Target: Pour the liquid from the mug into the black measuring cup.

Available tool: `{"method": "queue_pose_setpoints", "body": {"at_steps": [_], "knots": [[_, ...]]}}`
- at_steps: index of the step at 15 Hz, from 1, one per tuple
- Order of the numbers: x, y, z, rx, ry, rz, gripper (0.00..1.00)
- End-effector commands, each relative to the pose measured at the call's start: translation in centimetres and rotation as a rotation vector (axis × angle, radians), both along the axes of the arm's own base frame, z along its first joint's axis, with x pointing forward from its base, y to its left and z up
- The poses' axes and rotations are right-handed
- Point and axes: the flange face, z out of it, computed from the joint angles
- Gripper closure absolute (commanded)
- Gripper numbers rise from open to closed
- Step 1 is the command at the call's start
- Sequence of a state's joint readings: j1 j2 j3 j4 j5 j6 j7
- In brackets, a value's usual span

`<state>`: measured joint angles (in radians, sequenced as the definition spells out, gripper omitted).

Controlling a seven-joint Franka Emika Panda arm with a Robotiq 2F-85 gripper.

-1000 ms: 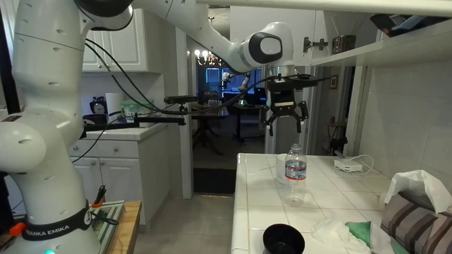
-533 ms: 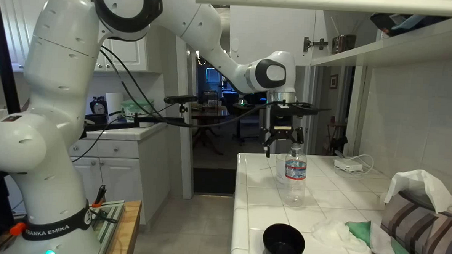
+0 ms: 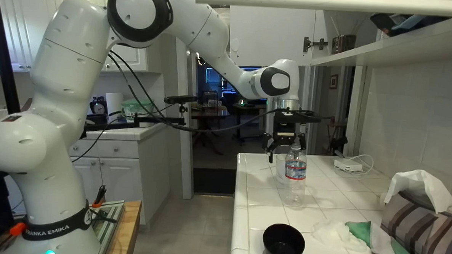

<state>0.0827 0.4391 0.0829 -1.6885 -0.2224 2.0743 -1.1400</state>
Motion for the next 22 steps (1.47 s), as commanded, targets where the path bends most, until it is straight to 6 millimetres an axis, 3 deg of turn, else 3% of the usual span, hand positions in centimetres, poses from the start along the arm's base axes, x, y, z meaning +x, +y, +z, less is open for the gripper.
{"method": "queue_pose_setpoints", "body": {"at_steps": [1,8,11,14,18,20,22], "knots": [[1.9,0.2,0.2,-0.034,-0.025,-0.017,0.00],[4.2,0.2,-1.0,-0.059,-0.005,-0.043,0.00],[4.4,0.7,-1.9,-0.064,0.009,-0.038,0.01],[4.2,1.2,-2.7,-0.066,0.019,-0.037,0.14],[3.7,0.6,-3.3,-0.065,0.027,-0.057,0.13],[3.4,0.3,-3.4,-0.061,0.028,-0.068,0.20],[3.2,0.1,-3.6,-0.056,0.032,-0.078,0.44]]}}
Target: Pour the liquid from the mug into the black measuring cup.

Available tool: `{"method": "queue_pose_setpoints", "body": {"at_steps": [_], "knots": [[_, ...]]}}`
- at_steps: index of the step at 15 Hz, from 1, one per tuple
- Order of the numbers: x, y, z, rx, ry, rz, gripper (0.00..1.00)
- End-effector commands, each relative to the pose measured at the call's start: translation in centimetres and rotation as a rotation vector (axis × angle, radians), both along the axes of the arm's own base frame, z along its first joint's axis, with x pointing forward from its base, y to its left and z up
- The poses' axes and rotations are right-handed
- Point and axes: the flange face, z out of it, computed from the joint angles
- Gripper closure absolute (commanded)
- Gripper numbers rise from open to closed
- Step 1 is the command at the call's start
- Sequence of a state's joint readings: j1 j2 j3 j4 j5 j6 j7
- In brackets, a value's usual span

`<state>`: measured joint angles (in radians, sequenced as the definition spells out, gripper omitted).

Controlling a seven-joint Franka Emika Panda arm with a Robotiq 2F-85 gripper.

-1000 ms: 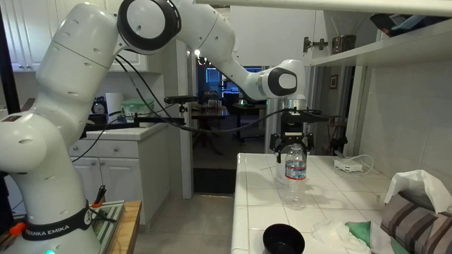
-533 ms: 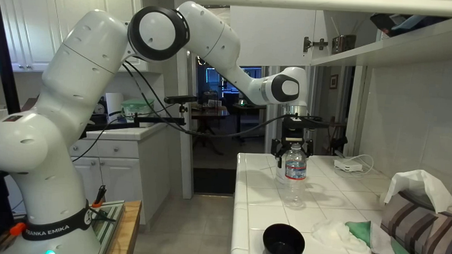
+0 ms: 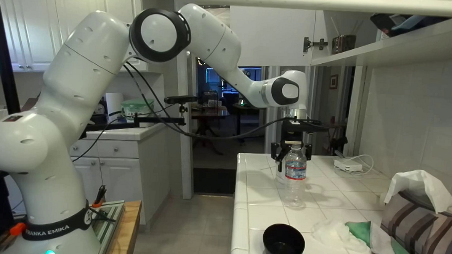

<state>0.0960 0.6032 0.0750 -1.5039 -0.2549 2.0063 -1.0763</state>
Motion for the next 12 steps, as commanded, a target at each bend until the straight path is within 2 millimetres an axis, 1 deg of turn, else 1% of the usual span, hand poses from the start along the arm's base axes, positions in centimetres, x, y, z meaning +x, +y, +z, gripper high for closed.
{"method": "queue_pose_setpoints", "body": {"at_steps": [1,2,3,5,6,7,8,9,10,12], "knots": [[-0.48,-0.27,-0.45,-0.018,0.007,-0.024,0.46],[-0.59,-0.26,-0.64,-0.018,0.010,-0.025,0.52],[-0.68,-0.27,-0.75,-0.019,0.012,-0.028,0.61],[-0.77,-0.26,-0.71,-0.021,0.010,-0.031,0.74],[-0.78,-0.24,-0.63,-0.021,0.009,-0.032,0.73],[-0.80,-0.19,-0.53,-0.022,0.006,-0.033,0.69],[-0.85,-0.14,-0.44,-0.023,0.004,-0.035,0.54],[-0.90,-0.10,-0.29,-0.023,0.001,-0.039,0.44],[-0.98,-0.06,-0.17,-0.021,0.000,-0.045,0.41],[-1.30,0.16,0.06,-0.011,-0.004,-0.058,0.29]]}}
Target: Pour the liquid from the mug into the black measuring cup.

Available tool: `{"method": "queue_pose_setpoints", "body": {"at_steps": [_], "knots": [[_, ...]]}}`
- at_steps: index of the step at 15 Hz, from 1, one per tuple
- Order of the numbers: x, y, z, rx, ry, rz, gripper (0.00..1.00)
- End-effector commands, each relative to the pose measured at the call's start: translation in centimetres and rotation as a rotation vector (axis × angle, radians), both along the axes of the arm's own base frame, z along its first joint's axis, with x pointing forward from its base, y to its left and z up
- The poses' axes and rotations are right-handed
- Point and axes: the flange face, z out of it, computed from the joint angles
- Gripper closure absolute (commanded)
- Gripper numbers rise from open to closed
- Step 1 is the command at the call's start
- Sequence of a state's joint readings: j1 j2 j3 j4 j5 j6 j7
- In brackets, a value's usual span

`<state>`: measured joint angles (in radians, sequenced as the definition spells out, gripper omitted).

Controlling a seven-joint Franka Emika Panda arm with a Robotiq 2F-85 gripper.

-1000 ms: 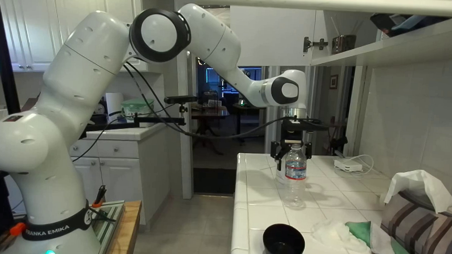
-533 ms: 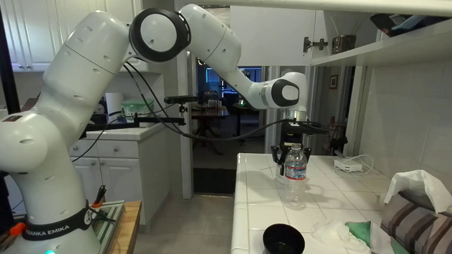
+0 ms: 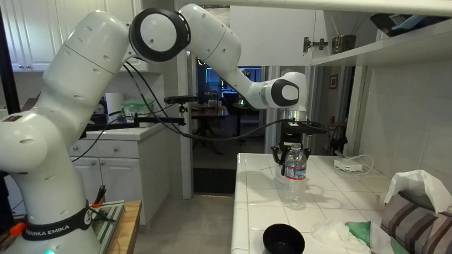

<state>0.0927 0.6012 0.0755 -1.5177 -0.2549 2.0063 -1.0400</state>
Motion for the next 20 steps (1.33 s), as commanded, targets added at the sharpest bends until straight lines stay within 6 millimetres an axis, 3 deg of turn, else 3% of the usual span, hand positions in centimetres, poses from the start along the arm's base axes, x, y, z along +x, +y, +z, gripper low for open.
{"method": "queue_pose_setpoints", "body": {"at_steps": [1,2,7,9,13,15,16,18,20], "knots": [[-1.1,0.5,0.5,-0.004,-0.010,-0.022,0.27],[-1.3,0.6,0.5,0.002,-0.010,-0.025,0.26],[-2.7,0.0,0.6,0.067,-0.022,-0.015,0.38],[-3.0,-0.5,0.8,0.098,-0.043,-0.038,0.39],[-3.8,-1.3,1.4,0.163,-0.084,-0.131,0.29],[-4.2,-1.6,1.3,0.190,-0.096,-0.175,0.31],[-4.3,-1.6,1.3,0.200,-0.104,-0.194,0.34],[-4.6,-1.6,1.4,0.219,-0.120,-0.236,0.51],[-4.7,-1.6,1.5,0.231,-0.143,-0.269,0.60]]}}
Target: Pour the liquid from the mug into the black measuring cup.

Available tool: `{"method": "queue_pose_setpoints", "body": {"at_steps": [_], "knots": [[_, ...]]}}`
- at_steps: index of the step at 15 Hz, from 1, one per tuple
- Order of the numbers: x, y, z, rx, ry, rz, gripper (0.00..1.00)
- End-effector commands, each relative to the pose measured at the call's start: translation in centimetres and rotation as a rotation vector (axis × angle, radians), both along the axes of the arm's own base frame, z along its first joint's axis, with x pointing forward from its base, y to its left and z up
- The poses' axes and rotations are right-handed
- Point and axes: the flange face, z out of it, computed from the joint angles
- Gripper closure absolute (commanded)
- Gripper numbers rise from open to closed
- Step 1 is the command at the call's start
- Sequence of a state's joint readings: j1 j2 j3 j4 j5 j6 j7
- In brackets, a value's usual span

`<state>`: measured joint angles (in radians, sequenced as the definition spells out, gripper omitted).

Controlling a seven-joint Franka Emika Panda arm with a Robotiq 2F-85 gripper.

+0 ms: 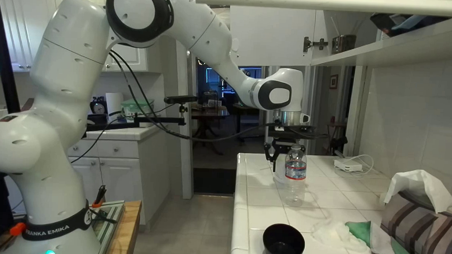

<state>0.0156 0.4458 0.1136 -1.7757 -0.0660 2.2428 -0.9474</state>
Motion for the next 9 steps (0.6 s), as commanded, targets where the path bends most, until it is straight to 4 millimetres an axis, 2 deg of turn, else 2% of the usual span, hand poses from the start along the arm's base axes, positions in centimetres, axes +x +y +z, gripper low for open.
{"method": "queue_pose_setpoints", "body": {"at_steps": [1,3,4,7,8,9], "knots": [[-1.08,0.18,0.80,0.037,-0.041,-0.078,0.63],[-1.06,0.30,1.12,0.041,-0.064,-0.103,0.63],[-1.05,0.35,1.25,0.042,-0.073,-0.113,0.58],[-0.93,0.63,1.59,0.048,-0.088,-0.148,0.51],[-0.95,0.74,1.65,0.049,-0.089,-0.162,0.57],[-0.98,0.88,1.67,0.050,-0.087,-0.170,0.70]]}}
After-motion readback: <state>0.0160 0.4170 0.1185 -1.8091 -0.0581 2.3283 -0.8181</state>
